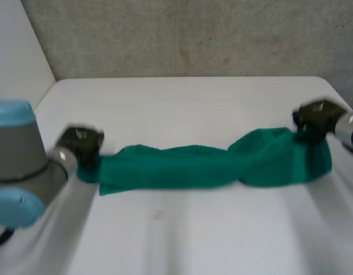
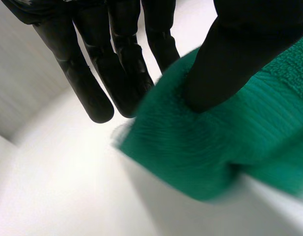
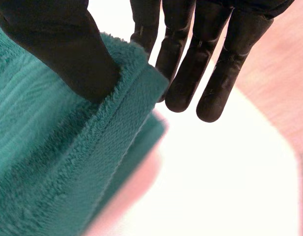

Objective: Fold the towel.

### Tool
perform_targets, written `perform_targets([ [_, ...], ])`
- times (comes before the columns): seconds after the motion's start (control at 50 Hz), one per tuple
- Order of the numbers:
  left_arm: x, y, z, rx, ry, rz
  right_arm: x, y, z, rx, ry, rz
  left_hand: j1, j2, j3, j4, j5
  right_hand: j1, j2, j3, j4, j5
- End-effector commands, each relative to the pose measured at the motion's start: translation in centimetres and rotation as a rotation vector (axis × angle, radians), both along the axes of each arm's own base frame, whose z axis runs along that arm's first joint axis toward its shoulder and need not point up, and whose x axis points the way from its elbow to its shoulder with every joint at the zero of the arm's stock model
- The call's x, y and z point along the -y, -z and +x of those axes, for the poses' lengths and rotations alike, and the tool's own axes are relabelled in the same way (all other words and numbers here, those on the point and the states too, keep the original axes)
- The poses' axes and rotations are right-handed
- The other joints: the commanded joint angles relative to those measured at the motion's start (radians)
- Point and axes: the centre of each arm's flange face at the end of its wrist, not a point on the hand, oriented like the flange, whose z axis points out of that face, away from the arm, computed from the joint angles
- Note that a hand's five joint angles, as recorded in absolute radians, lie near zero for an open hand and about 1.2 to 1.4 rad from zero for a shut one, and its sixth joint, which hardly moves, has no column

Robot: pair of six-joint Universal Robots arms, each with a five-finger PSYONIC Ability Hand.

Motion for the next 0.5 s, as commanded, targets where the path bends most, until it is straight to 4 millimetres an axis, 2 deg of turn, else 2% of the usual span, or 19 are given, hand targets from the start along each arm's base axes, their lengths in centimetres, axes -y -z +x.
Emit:
perform_targets([
  [0.02, 5.7, -17.4, -1.5, -0.258, -0.011, -0.657, 2.2, -17.0, 3.1, 0.282, 0.01, -0.725, 0.263, 0.202, 0.204, 0.201, 0.252, 0.424, 0.219, 0.215, 0.207, 0.245],
  [0.04, 5.6, -19.2, -1.3, -0.304, -0.015, -0.724, 1.9, -18.4, 2.9, 0.32, 0.016, -0.783, 0.263, 0.202, 0.204, 0.201, 0.252, 0.424, 0.219, 0.215, 0.207, 0.245],
  [0.06, 5.2, -21.9, -0.9, -0.394, -0.011, -0.83, 1.5, -19.9, 2.8, 0.359, 0.017, -0.842, 0.263, 0.202, 0.204, 0.201, 0.252, 0.424, 0.219, 0.215, 0.207, 0.245],
  [0.12, 4.7, -24.4, -0.3, -0.497, -0.016, -0.935, -0.6, -24.0, 2.2, 0.512, 0.01, -1.025, 0.263, 0.202, 0.204, 0.201, 0.252, 0.424, 0.219, 0.215, 0.207, 0.245],
  [0.14, 4.5, -24.9, 0.1, -0.539, -0.027, -0.955, -0.9, -24.1, 2.2, 0.526, 0.004, -1.028, 0.263, 0.202, 0.204, 0.201, 0.252, 0.424, 0.219, 0.215, 0.207, 0.245],
  [0.18, 4.6, -24.4, 0.4, -0.553, -0.041, -0.932, -1.1, -24.0, 2.3, 0.537, -0.002, -1.017, 0.263, 0.202, 0.204, 0.201, 0.252, 0.424, 0.219, 0.215, 0.207, 0.245],
  [0.2, 4.7, -23.9, 0.5, -0.553, -0.045, -0.913, -1.3, -23.2, 2.3, 0.545, -0.01, -0.982, 0.263, 0.202, 0.204, 0.201, 0.252, 0.424, 0.219, 0.215, 0.207, 0.245],
  [0.22, 4.8, -22.6, 0.5, -0.542, -0.051, -0.872, -1.3, -23.2, 2.3, 0.545, -0.01, -0.982, 0.263, 0.202, 0.204, 0.201, 0.252, 0.424, 0.219, 0.215, 0.207, 0.245],
  [0.24, 4.8, -21.9, 0.5, -0.538, -0.052, -0.85, -1.2, -21.9, 2.5, 0.541, -0.02, -0.933, 0.263, 0.202, 0.204, 0.201, 0.252, 0.424, 0.219, 0.215, 0.207, 0.245],
  [0.26, 4.8, -21.9, 0.5, -0.538, -0.052, -0.85, -1.2, -21.9, 2.5, 0.541, -0.02, -0.932, 0.263, 0.202, 0.204, 0.201, 0.252, 0.424, 0.219, 0.215, 0.207, 0.245],
  [0.28, 4.8, -21.2, 0.5, -0.532, -0.055, -0.827, -1.0, -18.8, 2.9, 0.516, -0.045, -0.832, 0.263, 0.202, 0.204, 0.201, 0.252, 0.424, 0.219, 0.215, 0.207, 0.245],
  [0.32, 4.9, -17.9, 0.6, -0.498, -0.061, -0.734, -1.0, -17.2, 3.1, 0.506, -0.062, -0.78, 0.263, 0.202, 0.204, 0.201, 0.252, 0.424, 0.219, 0.215, 0.207, 0.245],
  [0.34, 4.9, -17.1, 0.7, -0.489, -0.061, -0.711, -1.1, -16.4, 3.3, 0.5, -0.071, -0.755, 0.263, 0.202, 0.204, 0.201, 0.252, 0.424, 0.219, 0.215, 0.207, 0.245],
  [0.36, 4.8, -15.3, 0.7, -0.469, -0.06, -0.662, -1.2, -14.9, 3.4, 0.489, -0.088, -0.708, 0.263, 0.202, 0.204, 0.201, 0.252, 0.424, 0.219, 0.215, 0.207, 0.245],
  [0.42, 4.5, -12.5, 0.9, -0.443, -0.062, -0.584, -1.3, -12.1, 3.7, 0.479, -0.107, -0.622, 0.263, 0.202, 0.204, 0.201, 0.252, 0.424, 0.219, 0.215, 0.207, 0.245],
  [0.44, 4.2, -10.9, 1.0, -0.431, -0.061, -0.54, -1.3, -9.8, 4.0, 0.469, -0.116, -0.557, 0.263, 0.202, 0.204, 0.201, 0.252, 0.424, 0.219, 0.215, 0.207, 0.245],
  [0.5, 3.7, -8.5, 1.1, -0.411, -0.053, -0.474, -1.2, -6.0, 4.1, 0.454, -0.114, -0.457, 0.263, 0.202, 0.204, 0.201, 0.252, 0.424, 0.219, 0.215, 0.207, 0.245],
])
